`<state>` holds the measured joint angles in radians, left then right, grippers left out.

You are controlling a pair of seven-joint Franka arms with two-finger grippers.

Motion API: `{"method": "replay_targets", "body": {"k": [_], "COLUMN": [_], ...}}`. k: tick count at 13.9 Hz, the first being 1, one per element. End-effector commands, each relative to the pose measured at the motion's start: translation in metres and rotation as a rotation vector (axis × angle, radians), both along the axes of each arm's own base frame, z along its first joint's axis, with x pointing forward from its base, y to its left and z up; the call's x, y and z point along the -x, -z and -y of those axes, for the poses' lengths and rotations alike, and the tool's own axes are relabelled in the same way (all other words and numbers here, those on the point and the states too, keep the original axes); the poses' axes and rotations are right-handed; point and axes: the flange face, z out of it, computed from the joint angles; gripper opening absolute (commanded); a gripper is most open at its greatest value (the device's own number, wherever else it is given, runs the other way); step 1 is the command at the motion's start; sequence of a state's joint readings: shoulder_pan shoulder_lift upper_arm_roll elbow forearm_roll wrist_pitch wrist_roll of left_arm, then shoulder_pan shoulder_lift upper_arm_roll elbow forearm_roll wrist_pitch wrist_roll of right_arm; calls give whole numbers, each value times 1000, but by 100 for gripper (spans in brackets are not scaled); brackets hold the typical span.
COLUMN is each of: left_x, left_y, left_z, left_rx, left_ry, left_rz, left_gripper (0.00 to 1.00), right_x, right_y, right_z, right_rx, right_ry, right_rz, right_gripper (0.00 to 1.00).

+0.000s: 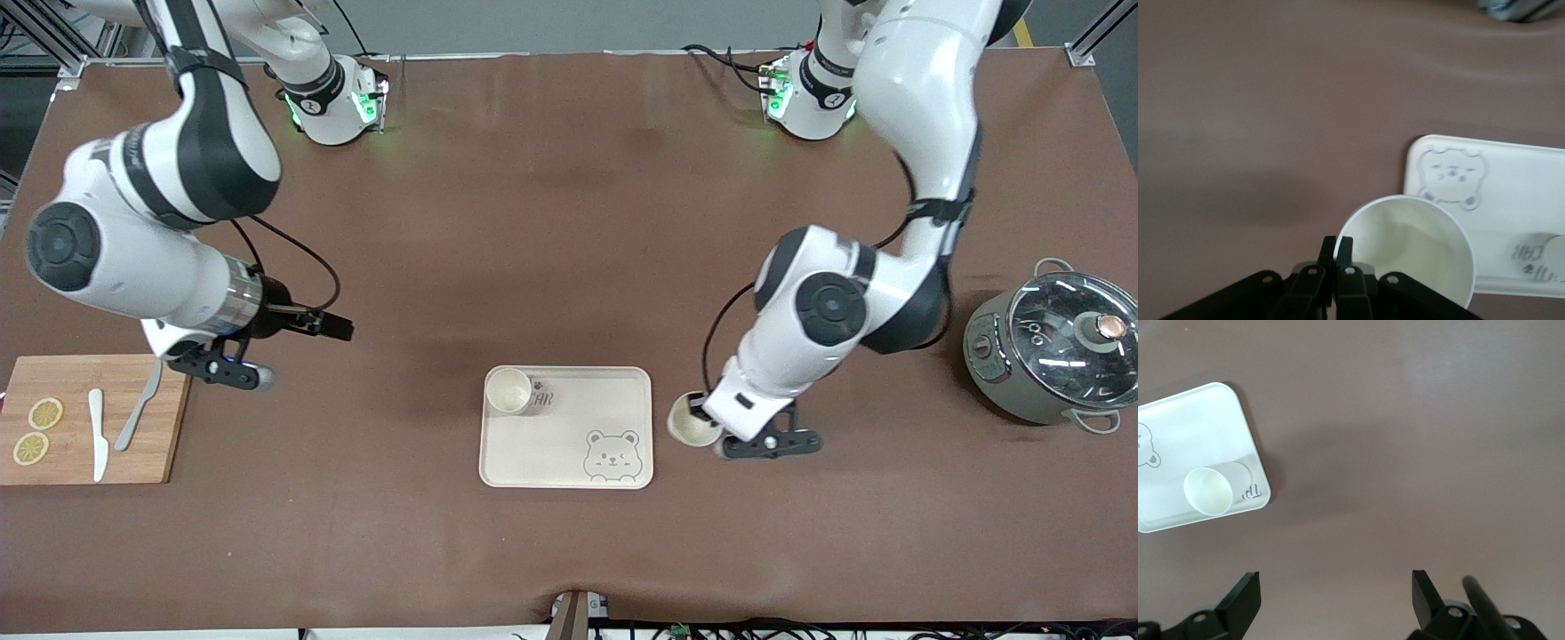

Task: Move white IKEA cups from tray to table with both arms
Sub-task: 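Lift the cup with the left gripper while the right gripper lowers to its cup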

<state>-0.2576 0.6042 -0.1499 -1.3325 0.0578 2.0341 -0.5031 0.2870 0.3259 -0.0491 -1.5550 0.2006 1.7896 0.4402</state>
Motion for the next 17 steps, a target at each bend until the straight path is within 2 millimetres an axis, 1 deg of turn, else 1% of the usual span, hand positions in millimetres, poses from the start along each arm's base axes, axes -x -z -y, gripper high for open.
{"method": "replay_targets", "body": {"k": [1, 2, 3, 4, 6, 7, 8, 9, 10, 11, 13, 14, 15, 17], "left_x": [22, 27, 33, 41, 56, 64, 73, 84, 93, 105, 119, 126, 131, 136], "left_y": [1, 7, 12, 19, 36, 46, 55, 66, 80, 96, 120, 130, 138, 146], "left_z": [-57, -82, -104, -123, -159, -169, -171, -178, -196, -202, -202, -203, -202, -203], "left_rx": [-55, -66, -76, -85, -97, -100, -101, -104, -97, -91, -83, -78, -73, -70], "left_ry": [7, 8, 9, 17, -11, -24, -25, -34, -58, -65, -63, -63, -62, -62], "left_rz": [-52, -75, -96, -118, -166, -185, -191, -201, -188, -175, -154, -138, -124, -117], "left_gripper": [0, 0, 0, 0, 0, 0, 0, 0, 0, 0, 0, 0, 0, 0], "right_x": [-6, -5, -7, -10, -11, -11, -12, -13, -13, -11, -14, -12, -11, -12], "right_y": [17, 28, 37, 49, 73, 83, 93, 100, 109, 121, 141, 149, 156, 165], "right_z": [-29, -44, -54, -59, -80, -89, -96, -101, -106, -116, -127, -142, -151, -165], "right_rx": [-14, -11, -11, -11, -8, -8, -8, -9, -6, 3, 9, 10, 13, 16], "right_ry": [-5, -23, -32, -33, -55, -62, -68, -71, -78, -75, -5, -12, -11, -9], "right_rz": [15, 20, 29, 35, 45, 56, 66, 72, 72, 63, 75, 81, 80, 94], "right_gripper": [100, 100, 100, 100, 100, 100, 100, 100, 100, 100, 100, 100, 100, 100]}}
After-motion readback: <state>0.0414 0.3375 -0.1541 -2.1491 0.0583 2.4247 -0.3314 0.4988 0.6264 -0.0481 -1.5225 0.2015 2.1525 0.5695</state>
